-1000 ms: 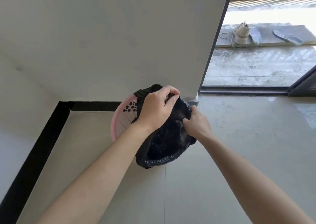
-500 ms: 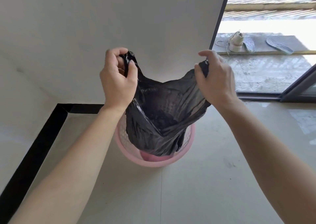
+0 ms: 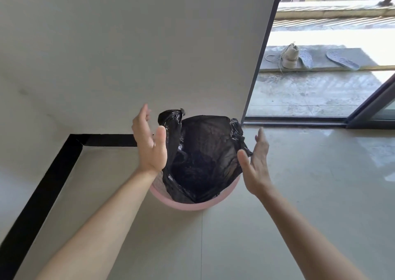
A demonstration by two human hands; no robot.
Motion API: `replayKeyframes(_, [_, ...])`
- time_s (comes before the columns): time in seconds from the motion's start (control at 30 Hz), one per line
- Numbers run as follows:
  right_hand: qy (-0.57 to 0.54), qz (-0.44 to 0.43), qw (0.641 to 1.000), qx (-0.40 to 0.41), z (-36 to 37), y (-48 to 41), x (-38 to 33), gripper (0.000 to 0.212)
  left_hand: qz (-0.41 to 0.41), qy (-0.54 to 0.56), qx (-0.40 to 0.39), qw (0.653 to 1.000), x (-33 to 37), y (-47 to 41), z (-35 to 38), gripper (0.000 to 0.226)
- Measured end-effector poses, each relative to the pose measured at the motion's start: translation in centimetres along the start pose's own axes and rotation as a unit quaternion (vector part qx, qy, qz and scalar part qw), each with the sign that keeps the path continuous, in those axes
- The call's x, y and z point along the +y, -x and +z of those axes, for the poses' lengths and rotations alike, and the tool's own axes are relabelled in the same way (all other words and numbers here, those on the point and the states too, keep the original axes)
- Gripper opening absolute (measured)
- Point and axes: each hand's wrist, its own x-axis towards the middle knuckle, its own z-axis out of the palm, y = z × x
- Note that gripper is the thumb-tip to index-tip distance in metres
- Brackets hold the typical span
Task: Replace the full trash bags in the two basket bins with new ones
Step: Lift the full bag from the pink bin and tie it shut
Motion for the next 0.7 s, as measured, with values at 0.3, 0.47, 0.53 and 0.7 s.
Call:
replayKeyframes(0.3, [0.231,-0.026,0.966,-0.118,0.9,-1.8,1.3,0.124,-0.067,-0.115,-0.208,0.969,-2.6,1.3,-0.3,0.139])
replayKeyframes(0.47, [0.136,0.032,0.985,-0.105,2.7,-4.5,-1.0,0.123,-0.07,-0.134,-0.233,0.961,-2.3,-0.9,1.1,0.075])
replayKeyframes(0.53, [0.068,0.085,0.991,-0.078,3.1,-5.5,-1.6,0.112,-0.085,-0.088,-0.205,0.971,-2.2,-1.4,1.5,0.047])
replayKeyframes(0.7, [0.064,0.084,0.993,-0.05,2.5,-6.4,-3.1,0.045,-0.214,0.234,-0.065,0.946,0.5,-2.6,1.0,0.012])
